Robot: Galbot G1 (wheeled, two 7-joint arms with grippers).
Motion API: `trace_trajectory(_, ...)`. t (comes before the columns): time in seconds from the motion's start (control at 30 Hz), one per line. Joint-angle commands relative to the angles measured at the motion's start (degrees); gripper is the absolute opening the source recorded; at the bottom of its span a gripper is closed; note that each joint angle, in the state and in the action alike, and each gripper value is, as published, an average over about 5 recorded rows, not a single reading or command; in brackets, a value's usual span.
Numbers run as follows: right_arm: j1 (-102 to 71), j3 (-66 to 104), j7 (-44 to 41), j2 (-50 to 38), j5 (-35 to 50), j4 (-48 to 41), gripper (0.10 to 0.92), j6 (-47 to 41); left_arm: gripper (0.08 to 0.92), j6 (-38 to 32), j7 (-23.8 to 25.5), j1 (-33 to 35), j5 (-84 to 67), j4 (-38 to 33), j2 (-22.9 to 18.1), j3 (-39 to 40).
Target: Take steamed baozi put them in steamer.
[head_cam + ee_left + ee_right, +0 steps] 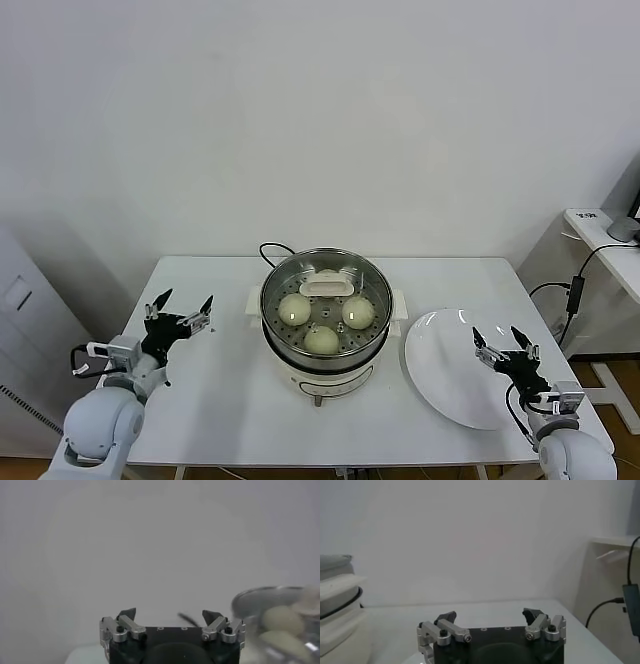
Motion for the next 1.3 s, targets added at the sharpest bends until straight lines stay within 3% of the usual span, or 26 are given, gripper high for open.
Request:
trace_trajectory(0.03, -1.41, 0.96, 0.59, -0.50, 0.85, 1.57, 0.823, -2.92, 0.823, -2.90, -1.11, 0.89, 5.33, 8.25, -2.04, 0.93)
trace_trajectory(1.3, 0.45, -0.08, 0.76, 1.21, -2.54, -0.06, 0.823, -3.65, 0.823, -1.17, -1.01, 1.08, 1.27, 6.98, -3.83, 0.88)
